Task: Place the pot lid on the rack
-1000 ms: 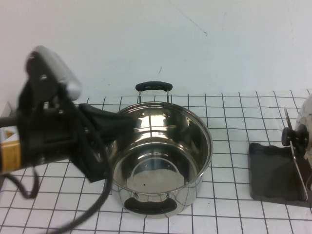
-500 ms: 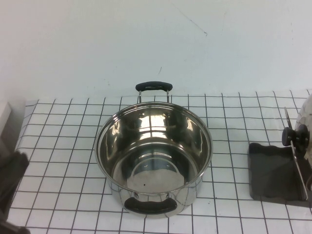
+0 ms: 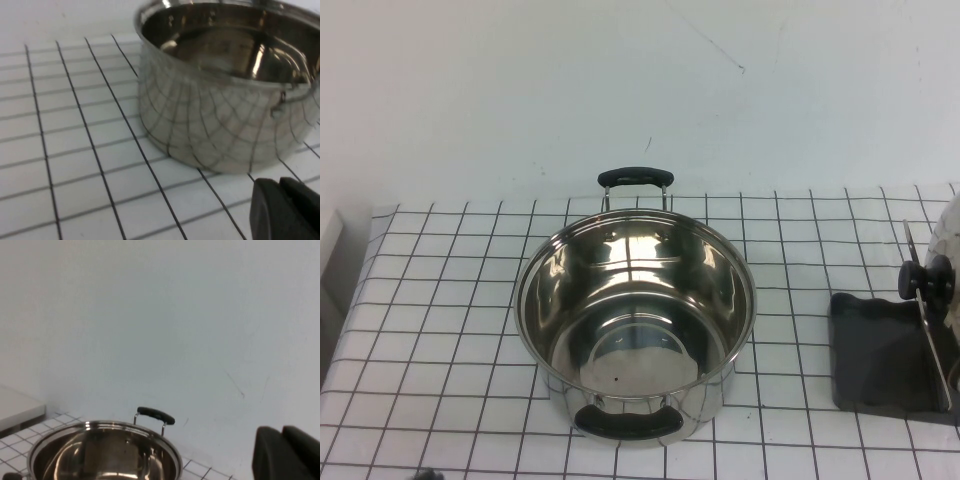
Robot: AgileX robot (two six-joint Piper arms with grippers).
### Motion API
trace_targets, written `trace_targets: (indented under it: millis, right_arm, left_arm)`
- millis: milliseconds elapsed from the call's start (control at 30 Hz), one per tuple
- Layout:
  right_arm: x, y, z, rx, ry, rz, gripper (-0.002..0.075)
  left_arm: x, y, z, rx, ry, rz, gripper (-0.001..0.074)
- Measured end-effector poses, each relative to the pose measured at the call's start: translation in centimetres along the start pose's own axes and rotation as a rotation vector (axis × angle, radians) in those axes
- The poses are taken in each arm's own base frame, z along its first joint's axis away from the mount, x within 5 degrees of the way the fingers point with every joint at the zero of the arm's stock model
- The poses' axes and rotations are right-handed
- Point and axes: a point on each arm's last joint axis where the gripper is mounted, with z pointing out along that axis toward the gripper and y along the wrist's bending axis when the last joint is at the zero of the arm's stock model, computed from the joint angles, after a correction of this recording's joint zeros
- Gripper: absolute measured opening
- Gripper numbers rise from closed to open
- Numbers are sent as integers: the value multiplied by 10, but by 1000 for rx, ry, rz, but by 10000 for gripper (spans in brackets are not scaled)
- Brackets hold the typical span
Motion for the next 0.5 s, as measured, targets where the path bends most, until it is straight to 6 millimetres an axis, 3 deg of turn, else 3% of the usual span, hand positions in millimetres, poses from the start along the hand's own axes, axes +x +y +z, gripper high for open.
trace_targets:
  millis: [133, 367, 500]
  right_arm:
    - [14, -2, 2, -1, 33, 28, 20]
    - [26, -3, 4, 3, 65, 50, 20]
    - [37, -19, 4, 165, 67, 31, 20]
  left_arm:
    - [19, -4, 1, 57, 69, -13, -1]
    - [21, -6, 1, 85, 81, -17, -1]
    - [21, -6, 1, 87, 80, -16, -1]
